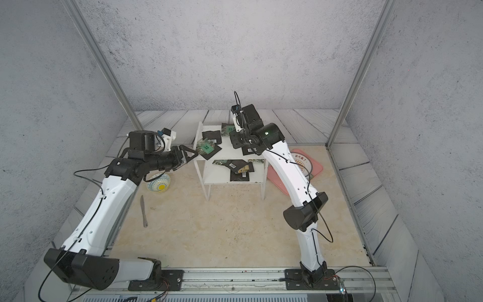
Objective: Remove the tea bags from the shelf
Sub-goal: Pick up the tea bag from the shelf, then place the tea bag at the center of the board.
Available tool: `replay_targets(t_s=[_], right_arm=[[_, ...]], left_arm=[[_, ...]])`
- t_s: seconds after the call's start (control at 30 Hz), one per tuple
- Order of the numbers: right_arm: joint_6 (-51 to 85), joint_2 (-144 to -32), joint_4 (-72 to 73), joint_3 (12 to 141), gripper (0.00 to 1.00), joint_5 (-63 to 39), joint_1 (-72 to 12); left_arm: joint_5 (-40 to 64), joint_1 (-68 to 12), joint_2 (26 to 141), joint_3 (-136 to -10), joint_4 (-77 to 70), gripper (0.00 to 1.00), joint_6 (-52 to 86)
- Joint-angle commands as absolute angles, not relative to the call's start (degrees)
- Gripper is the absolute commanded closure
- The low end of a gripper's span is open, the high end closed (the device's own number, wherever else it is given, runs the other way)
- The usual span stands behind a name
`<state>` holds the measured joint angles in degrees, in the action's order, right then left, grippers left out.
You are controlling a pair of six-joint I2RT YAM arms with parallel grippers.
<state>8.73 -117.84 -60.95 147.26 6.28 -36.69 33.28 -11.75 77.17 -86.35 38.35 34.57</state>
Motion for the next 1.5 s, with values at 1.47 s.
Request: replay_targets(t_s=[1.47], right_arm=[[15.1, -74.2, -62.2, 109.8, 0.8, 15.0, -36.6]], left_arm=[[31.4, -12.5, 64.2, -76.1, 41.6, 0.32, 32.3]])
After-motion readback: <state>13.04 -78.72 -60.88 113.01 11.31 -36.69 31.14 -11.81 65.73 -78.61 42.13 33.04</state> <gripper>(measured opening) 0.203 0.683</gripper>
